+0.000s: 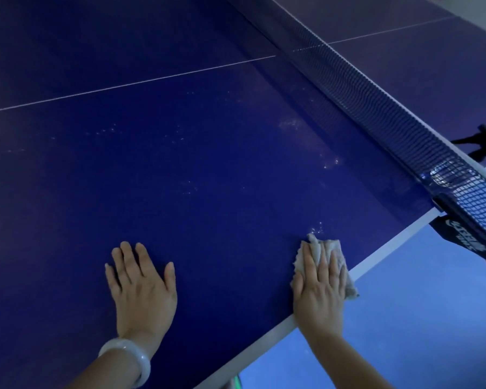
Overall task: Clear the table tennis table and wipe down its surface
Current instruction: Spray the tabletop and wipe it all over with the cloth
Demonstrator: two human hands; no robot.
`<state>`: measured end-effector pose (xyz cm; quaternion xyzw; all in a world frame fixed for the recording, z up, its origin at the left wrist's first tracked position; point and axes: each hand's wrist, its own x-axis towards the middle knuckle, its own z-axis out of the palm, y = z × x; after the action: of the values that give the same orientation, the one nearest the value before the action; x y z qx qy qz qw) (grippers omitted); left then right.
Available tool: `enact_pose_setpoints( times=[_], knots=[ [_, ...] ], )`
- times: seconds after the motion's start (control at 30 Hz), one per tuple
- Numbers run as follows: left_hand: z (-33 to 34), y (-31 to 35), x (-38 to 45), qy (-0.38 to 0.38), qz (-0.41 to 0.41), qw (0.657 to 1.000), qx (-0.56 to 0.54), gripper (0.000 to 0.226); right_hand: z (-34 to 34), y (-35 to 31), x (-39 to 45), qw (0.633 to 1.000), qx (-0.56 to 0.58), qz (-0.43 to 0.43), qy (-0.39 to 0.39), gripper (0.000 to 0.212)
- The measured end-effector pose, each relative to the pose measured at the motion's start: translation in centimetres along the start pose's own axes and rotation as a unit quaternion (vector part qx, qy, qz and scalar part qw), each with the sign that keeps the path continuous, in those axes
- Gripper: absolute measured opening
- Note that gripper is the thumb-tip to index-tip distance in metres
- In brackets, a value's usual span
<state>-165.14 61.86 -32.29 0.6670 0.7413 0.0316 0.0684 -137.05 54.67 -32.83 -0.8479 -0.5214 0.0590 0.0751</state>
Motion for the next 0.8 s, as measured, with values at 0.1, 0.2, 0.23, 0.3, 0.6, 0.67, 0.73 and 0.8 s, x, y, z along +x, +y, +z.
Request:
enact_pose_setpoints(
  times=[0.1,0.2,0.23,0.3,0.6,0.67,0.73,0.8],
  knots=[
    [-0.1,-0.3,0.3,0.002,-0.005,1.0,-0.024,0.071,0.4,-0.1,0.2,1.0,0.001,0.002,0.003,0.058],
    [-0.4,1.0,0.4,0.009,0.011,0.997,-0.074,0.064,0.3,0.4,0.1,1.0,0.003,-0.007,0.004,0.058],
    [-0.6,2.1,0.5,0.011,0.043,0.995,-0.088,0.061,0.2,0.6,0.2,1.0,0.004,-0.012,0.005,0.058],
    [-0.6,5.2,0.6,0.006,0.132,0.987,-0.093,0.058,-0.1,0.8,0.4,1.0,0.006,-0.022,-0.004,0.058],
    [1.4,16.5,1.9,-0.04,0.193,0.98,0.016,0.068,-2.2,7.9,6.8,0.999,-0.004,0.017,-0.032,0.061],
    [1.6,16.5,1.8,-0.048,0.189,0.98,0.028,0.068,-2.7,9.6,9.6,0.997,-0.006,0.063,-0.05,0.057],
    [1.7,16.5,1.9,-0.047,0.191,0.98,0.037,0.068,-3.1,9.8,12.3,0.99,0.019,0.118,-0.068,0.058],
    [1.8,16.6,2.0,-0.045,0.187,0.98,0.04,0.068,-3.2,8.2,13.7,0.984,0.058,0.148,-0.08,0.061]
  ],
)
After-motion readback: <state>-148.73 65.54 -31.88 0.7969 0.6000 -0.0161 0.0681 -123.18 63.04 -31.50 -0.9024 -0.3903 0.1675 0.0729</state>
